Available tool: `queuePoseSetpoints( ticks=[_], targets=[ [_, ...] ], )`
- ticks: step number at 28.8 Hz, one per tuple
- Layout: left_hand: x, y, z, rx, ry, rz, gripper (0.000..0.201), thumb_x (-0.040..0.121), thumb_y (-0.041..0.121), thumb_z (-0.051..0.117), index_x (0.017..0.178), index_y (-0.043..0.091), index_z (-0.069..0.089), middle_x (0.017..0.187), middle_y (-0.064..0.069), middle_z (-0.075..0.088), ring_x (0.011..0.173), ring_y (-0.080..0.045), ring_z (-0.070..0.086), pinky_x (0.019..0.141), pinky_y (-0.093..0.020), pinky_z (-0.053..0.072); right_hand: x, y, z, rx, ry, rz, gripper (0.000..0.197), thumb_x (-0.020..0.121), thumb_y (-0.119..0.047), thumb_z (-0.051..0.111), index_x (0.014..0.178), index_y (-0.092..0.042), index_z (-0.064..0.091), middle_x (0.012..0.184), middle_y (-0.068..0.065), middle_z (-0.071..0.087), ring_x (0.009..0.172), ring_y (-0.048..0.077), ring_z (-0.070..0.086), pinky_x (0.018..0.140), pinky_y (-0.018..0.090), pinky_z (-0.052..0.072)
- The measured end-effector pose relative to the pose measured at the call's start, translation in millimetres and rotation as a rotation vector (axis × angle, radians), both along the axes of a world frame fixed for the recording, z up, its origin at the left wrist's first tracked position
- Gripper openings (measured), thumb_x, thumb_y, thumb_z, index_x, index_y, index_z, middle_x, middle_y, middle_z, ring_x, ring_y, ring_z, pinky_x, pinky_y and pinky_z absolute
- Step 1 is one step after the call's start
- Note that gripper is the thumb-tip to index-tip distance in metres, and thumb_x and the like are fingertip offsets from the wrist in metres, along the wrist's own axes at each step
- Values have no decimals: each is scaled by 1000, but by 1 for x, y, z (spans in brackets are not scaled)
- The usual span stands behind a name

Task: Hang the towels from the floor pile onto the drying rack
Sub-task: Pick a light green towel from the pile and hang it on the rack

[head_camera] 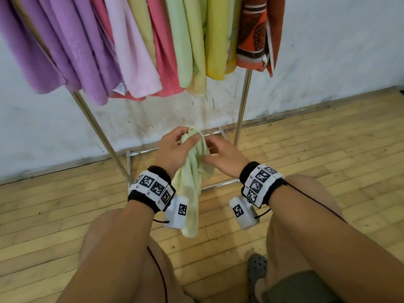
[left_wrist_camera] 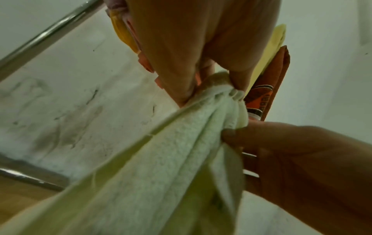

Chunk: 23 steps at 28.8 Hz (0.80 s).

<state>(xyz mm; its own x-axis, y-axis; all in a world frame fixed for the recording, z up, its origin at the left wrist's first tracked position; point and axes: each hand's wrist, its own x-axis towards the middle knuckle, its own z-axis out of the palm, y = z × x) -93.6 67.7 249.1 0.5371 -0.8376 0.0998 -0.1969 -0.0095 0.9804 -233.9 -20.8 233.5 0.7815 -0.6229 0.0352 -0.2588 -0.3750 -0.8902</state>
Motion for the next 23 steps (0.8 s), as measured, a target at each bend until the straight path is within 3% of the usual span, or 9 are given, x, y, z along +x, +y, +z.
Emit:
queuePoseSetpoints(
  ticks=[3, 5, 7, 9, 13, 16, 18, 21, 23],
  targets=[
    [6, -2, -3, 15, 27, -30, 14, 89, 27, 72, 81, 18, 64, 80, 0, 68, 76, -19, 64, 74, -42, 54, 6, -5, 0, 26, -87, -139, 15, 88, -24, 64, 102, -25, 67, 94, -6, 73, 90, 16, 69, 88, 47, 55],
    [10, -4, -9, 78, 39, -65, 19, 88, 31, 73, 77, 20, 63, 79, -3, 66, 74, -21, 63, 73, -40, 50, 7, -11, 0, 147, -163, -202, 11, 89, -20, 65, 99, -19, 70, 93, 1, 75, 88, 19, 71, 88, 50, 55],
    [11, -5, -15, 130, 79, -123, 22, 87, 34, 73, 85, 15, 64, 86, -6, 71, 79, -27, 67, 78, -42, 53, 9, -12, 2, 209, -208, -213, 11, 90, -12, 65, 99, -12, 71, 96, 9, 74, 88, 21, 70, 90, 48, 55],
    [10, -7, -17, 148, 116, -181, 33, 87, 32, 72, 103, 6, 60, 98, -14, 73, 90, -33, 69, 84, -47, 54, 10, -12, 4, 218, -219, -208, 12, 89, -11, 66, 97, -16, 72, 97, 7, 74, 90, 19, 70, 90, 42, 55],
    [10, -10, -10, 70, 10, -176, 23, 94, 19, 64, 106, 0, 62, 91, -12, 73, 79, -23, 68, 74, -38, 54, 14, -14, 2, 292, -193, -187, 26, 84, -22, 69, 110, -22, 67, 102, 7, 73, 95, 24, 70, 89, 44, 57],
    [19, -13, -8, -12, 32, -42, 12, 96, 15, 60, 96, 3, 61, 78, 0, 71, 72, -19, 64, 67, -34, 51, 13, -12, 1, 245, -3, -42, 40, 85, -16, 68, 124, -17, 59, 111, 1, 69, 102, 18, 66, 90, 36, 56],
    [22, -14, -8, -13, 86, 10, 3, 93, 13, 61, 93, 11, 60, 74, 3, 69, 71, -18, 62, 66, -33, 48, 10, -14, -1, 166, 49, -46, 34, 86, -14, 68, 119, -15, 64, 109, -2, 70, 101, 14, 66, 90, 36, 55],
    [17, -14, -11, 98, 69, -120, 16, 84, 21, 68, 99, 19, 63, 93, -1, 73, 86, -22, 67, 74, -35, 52, 6, -18, 0, 225, -116, -169, 20, 83, -11, 74, 99, -22, 70, 95, -8, 71, 89, 10, 67, 82, 29, 54],
    [9, -13, -11, 107, 25, -202, 12, 87, 20, 67, 99, 19, 68, 98, -4, 72, 90, -23, 67, 79, -35, 52, 5, -20, 0, 210, -170, -207, 20, 79, -11, 78, 94, -22, 70, 92, -5, 71, 87, 13, 67, 81, 34, 55]
  ],
)
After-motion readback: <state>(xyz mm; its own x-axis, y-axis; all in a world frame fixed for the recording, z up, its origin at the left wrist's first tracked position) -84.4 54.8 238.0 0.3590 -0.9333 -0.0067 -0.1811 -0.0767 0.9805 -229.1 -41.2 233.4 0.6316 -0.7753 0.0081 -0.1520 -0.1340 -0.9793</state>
